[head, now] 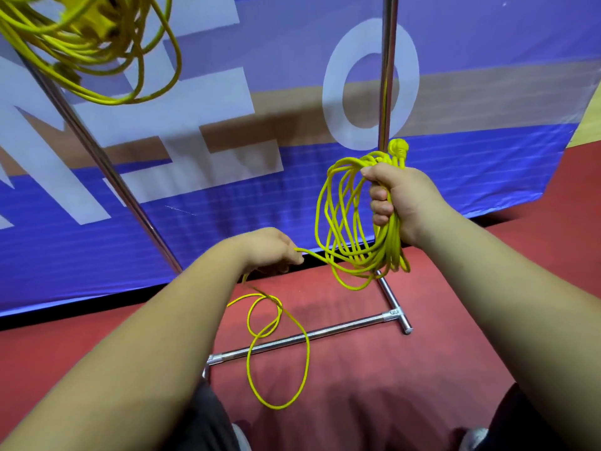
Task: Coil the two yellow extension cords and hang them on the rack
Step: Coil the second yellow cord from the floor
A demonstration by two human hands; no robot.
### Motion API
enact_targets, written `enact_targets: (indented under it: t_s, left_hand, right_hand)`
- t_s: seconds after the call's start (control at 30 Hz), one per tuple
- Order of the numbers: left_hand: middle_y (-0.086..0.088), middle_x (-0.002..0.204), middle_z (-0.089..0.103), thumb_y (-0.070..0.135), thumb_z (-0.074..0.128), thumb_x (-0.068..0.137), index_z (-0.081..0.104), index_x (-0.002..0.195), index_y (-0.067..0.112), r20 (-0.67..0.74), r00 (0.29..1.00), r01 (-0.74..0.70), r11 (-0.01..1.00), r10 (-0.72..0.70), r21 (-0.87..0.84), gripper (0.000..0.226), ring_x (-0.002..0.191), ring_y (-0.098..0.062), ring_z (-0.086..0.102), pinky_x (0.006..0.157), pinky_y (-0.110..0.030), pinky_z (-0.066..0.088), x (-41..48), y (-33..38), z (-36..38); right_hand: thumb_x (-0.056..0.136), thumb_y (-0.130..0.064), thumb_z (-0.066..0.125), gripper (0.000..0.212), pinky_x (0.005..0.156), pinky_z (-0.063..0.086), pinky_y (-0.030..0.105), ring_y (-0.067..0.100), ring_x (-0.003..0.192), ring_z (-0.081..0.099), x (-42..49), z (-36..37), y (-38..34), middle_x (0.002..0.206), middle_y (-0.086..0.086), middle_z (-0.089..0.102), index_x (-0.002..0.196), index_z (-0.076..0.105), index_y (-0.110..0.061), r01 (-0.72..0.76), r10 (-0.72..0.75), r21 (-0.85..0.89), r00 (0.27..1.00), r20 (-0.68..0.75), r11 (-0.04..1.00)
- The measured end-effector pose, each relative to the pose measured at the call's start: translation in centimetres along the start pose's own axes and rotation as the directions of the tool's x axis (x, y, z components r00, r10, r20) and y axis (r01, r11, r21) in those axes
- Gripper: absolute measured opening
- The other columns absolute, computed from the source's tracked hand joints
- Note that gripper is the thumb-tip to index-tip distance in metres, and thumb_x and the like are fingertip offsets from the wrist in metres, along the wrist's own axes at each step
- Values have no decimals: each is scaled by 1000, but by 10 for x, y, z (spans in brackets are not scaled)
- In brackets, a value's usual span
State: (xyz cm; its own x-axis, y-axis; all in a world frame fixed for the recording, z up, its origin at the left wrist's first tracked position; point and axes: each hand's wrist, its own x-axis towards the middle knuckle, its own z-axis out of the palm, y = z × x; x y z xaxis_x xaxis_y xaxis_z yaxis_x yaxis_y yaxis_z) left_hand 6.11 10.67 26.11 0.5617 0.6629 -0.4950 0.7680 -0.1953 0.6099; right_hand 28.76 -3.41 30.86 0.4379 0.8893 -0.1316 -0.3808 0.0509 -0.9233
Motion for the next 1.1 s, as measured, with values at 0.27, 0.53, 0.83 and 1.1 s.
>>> enact_targets:
  t_s: [0.27, 0.53, 0.83, 1.1]
  left_hand:
    - [2, 109, 62, 13, 55, 89, 66, 108, 37, -341, 927, 95, 782, 157, 617, 32, 96, -23, 57, 79, -39, 56, 7, -17, -24]
    - [-15, 111, 70, 35, 66, 96, 64, 107, 15, -466, 883, 219, 926, -53, 308, 23, 95, -31, 59, 76, -38, 52, 20, -29, -22]
    - [5, 62, 44, 30, 61, 101, 50, 93, 18, -174, 924, 41, 540, -341, -841, 18, 38, -7, 30, 38, -19, 32, 10, -3, -31]
    - [5, 77, 50, 21, 45, 102, 79, 103, 19, -237, 952, -10, 752, -196, -660, 34, 67, -13, 48, 77, -36, 51, -6, 5, -34]
  right_hand:
    - [92, -20, 69, 29, 47, 24, 28, 16, 44, 25, -4, -2, 3, 59, 1, 36, 68, 52, -23, -1, -3, -103, 999, -37, 995]
    - [95, -21, 66, 16, 43, 24, 24, 11, 42, 24, -3, -4, 4, 60, -2, 34, 81, 57, -21, -87, 88, -78, 996, 2, 993]
    - [97, -24, 70, 23, 41, 25, 23, 10, 41, 28, -2, -1, 18, 58, -4, 36, 77, 60, -22, -125, 123, -71, 992, -29, 990]
    - [96, -19, 70, 11, 39, 34, 21, 11, 40, 38, 7, -9, 37, 55, -3, 44, 89, 62, -16, -176, 157, -89, 970, -187, 980]
